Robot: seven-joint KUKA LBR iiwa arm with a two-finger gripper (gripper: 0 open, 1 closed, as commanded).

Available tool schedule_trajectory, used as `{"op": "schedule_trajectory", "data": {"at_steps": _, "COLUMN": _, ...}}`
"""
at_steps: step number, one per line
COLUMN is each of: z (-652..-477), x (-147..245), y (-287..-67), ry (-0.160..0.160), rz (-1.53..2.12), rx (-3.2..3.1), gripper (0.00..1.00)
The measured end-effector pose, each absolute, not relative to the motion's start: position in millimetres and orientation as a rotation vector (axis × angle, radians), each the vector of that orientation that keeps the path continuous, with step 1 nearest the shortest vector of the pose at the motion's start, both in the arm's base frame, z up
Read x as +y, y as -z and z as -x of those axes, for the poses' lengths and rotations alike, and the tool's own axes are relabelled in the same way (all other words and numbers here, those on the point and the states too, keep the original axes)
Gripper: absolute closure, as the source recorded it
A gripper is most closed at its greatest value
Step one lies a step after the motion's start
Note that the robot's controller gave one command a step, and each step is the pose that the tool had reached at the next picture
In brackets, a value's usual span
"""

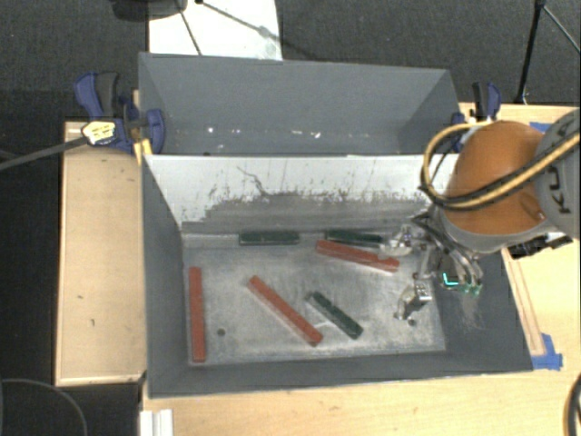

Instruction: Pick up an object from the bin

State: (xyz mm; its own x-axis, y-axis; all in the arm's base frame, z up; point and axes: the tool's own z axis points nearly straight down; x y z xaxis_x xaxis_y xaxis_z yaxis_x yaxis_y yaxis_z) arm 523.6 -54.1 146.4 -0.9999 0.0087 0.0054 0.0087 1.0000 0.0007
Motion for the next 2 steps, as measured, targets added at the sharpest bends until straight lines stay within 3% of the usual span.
{"op": "schedule_trajectory", "data": {"at_steps": 1, "z": -525.5, "x": -54.0, "y": -150.6, "ry": 0.0, "rz": 0.01, "rx": -3.144, "gripper": 0.0}}
{"op": "schedule_trajectory", "data": {"at_steps": 2, "z": -515.4, "x": 17.7, "y": -84.4, "ry": 0.002, "rz": 0.041, "rx": -3.145, "gripper": 0.0}}
